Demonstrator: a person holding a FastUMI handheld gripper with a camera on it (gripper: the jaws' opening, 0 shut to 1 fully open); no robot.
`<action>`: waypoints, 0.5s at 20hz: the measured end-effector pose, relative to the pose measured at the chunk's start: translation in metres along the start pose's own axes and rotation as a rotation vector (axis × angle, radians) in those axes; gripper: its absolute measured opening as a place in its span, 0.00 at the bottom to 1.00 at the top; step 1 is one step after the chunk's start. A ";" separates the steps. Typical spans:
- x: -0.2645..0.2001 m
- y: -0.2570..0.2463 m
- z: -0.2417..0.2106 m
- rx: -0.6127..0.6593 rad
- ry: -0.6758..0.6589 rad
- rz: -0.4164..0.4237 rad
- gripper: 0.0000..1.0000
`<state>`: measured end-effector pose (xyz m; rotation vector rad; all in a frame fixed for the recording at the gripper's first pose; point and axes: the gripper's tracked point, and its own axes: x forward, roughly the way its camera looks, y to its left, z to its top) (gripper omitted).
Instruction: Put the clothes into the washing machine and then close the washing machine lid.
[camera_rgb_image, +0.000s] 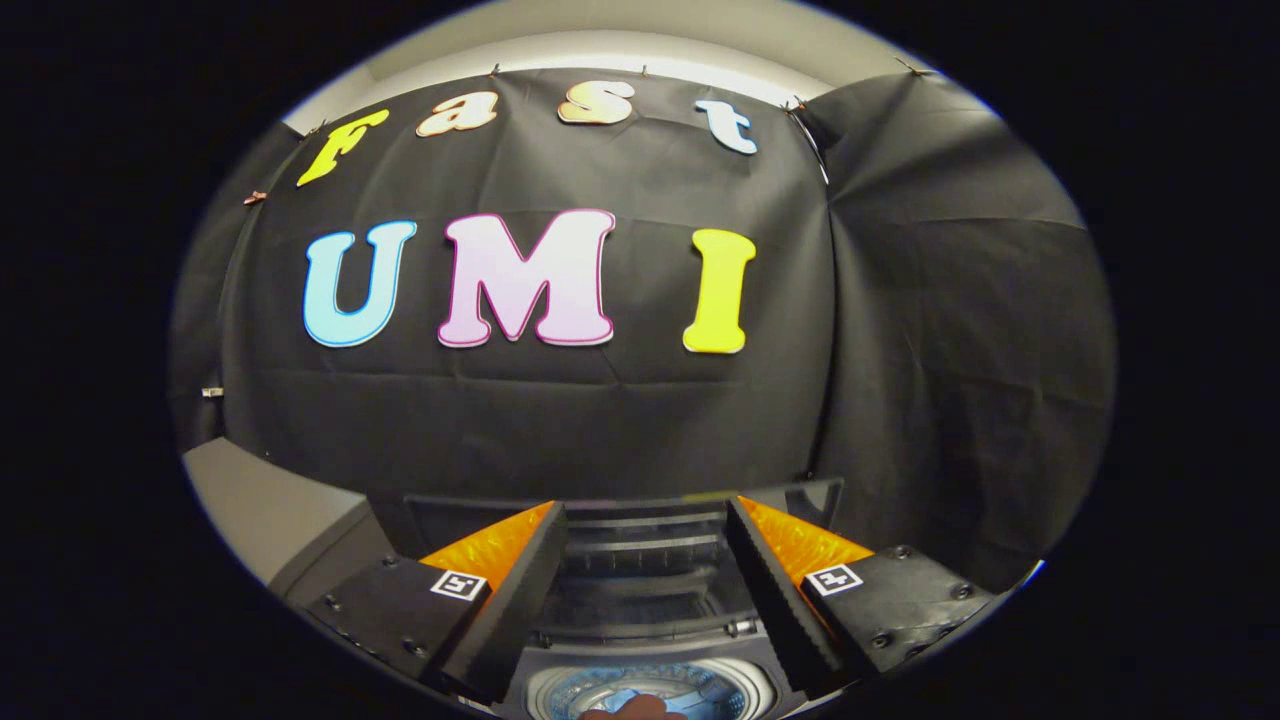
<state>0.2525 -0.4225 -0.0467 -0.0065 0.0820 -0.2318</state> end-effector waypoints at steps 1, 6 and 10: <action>0.017 0.001 0.008 -0.004 0.007 0.005 1.00; 0.074 0.008 0.008 -0.043 0.047 0.012 0.99; 0.094 0.008 -0.003 -0.013 0.097 0.018 0.99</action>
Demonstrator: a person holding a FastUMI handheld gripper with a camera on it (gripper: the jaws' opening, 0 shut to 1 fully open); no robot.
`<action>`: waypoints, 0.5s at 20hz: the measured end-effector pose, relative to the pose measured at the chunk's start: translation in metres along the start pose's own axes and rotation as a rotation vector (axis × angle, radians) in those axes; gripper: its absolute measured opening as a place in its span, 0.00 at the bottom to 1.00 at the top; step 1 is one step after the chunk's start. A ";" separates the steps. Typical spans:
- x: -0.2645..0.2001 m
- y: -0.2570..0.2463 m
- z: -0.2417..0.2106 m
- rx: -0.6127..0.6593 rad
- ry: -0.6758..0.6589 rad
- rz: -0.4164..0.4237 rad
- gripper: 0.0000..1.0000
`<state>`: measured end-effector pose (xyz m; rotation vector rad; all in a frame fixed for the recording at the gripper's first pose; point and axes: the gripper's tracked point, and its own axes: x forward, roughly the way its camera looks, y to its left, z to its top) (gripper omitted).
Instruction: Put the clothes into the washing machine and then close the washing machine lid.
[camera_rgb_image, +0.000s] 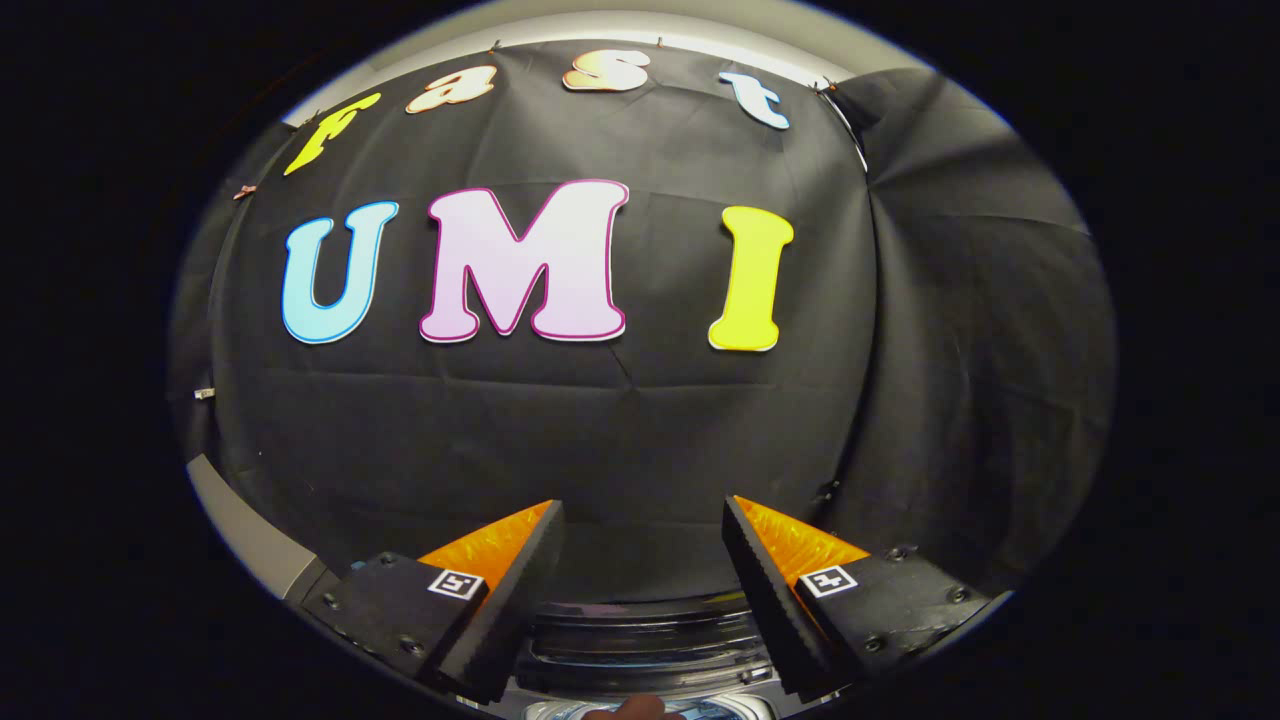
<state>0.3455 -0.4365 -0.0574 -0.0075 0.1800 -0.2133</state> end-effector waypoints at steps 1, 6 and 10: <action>0.002 -0.002 -0.002 0.000 0.009 -0.003 0.99; 0.010 -0.007 -0.017 -0.009 0.074 0.002 0.99; 0.011 -0.003 -0.037 -0.048 0.143 0.014 0.99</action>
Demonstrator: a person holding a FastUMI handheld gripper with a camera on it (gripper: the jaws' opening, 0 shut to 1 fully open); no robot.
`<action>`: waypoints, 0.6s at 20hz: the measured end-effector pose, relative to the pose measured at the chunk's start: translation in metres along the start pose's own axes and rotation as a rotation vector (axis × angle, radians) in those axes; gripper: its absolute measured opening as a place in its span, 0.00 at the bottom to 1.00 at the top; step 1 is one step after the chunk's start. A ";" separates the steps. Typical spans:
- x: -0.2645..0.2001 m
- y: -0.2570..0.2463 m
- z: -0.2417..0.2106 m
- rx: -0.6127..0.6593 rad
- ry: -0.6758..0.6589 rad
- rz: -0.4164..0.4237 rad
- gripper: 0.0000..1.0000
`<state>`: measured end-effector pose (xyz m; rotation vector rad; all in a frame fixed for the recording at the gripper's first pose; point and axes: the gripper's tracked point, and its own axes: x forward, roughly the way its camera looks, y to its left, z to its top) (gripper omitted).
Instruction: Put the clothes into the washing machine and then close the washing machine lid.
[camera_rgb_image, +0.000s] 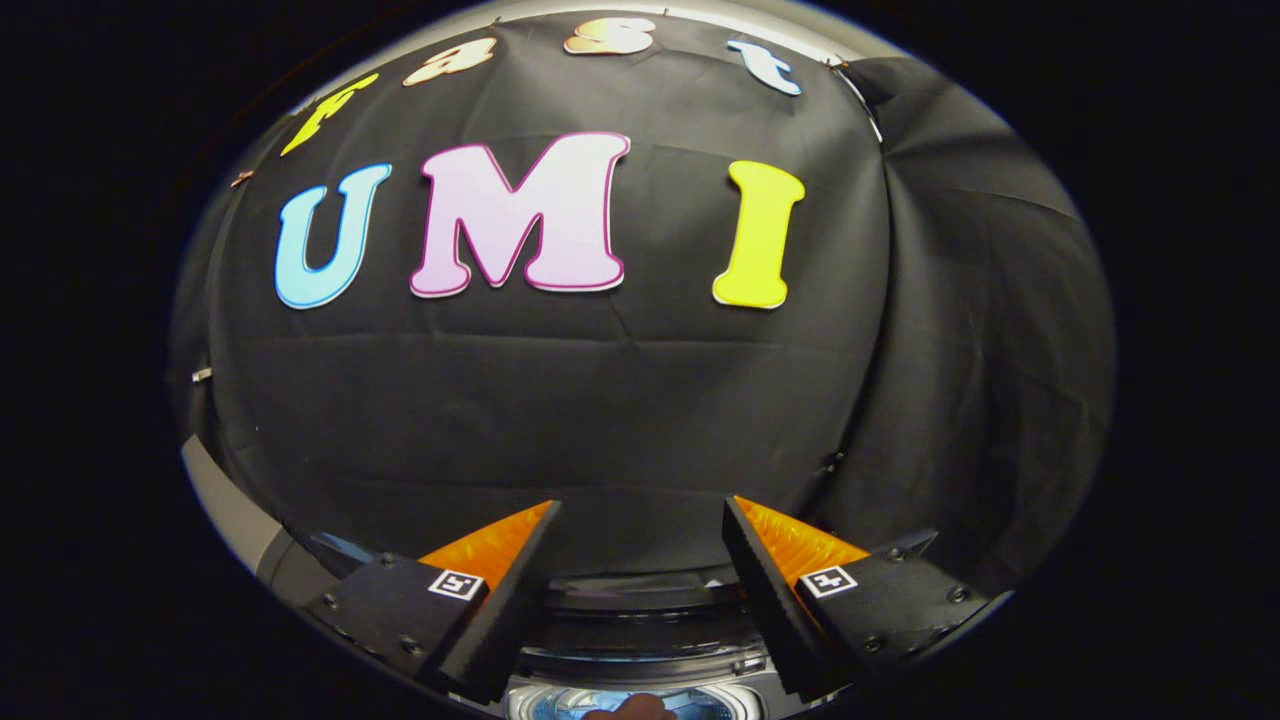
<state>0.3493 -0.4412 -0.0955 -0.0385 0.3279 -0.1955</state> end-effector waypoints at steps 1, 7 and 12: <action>-0.001 0.001 0.003 0.003 -0.022 0.004 0.99; -0.012 0.000 -0.003 0.021 -0.016 0.014 0.98; -0.026 0.001 -0.001 -0.025 -0.042 -0.014 0.98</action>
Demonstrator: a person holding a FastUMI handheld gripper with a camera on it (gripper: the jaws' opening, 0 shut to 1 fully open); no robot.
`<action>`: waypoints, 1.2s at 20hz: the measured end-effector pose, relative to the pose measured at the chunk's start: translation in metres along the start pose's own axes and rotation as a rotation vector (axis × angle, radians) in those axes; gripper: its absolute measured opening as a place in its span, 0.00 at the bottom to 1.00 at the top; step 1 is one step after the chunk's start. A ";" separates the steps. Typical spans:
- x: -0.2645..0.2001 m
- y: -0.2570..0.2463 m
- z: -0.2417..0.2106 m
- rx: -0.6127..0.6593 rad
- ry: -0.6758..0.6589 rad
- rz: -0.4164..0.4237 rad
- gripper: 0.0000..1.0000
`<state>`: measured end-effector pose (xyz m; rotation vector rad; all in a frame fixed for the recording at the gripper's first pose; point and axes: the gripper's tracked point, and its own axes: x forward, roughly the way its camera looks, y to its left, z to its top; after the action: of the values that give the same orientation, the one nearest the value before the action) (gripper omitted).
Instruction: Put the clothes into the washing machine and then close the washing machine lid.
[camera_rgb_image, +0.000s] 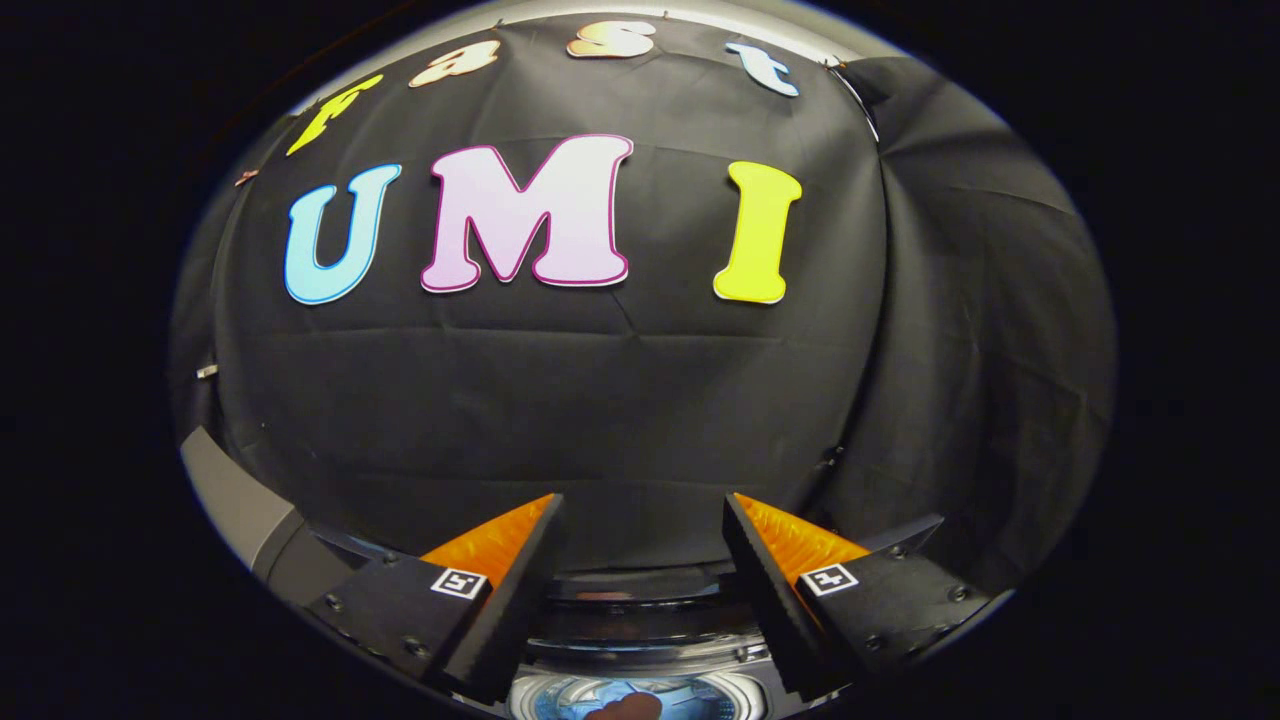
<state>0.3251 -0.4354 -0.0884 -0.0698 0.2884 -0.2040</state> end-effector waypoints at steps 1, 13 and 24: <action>-0.003 -0.001 0.000 -0.026 0.002 -0.007 0.97; -0.031 -0.003 -0.008 0.042 -0.004 0.002 0.98; -0.052 -0.005 -0.014 0.065 -0.041 0.005 0.98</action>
<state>0.2713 -0.4296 -0.0875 -0.0085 0.2412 -0.2067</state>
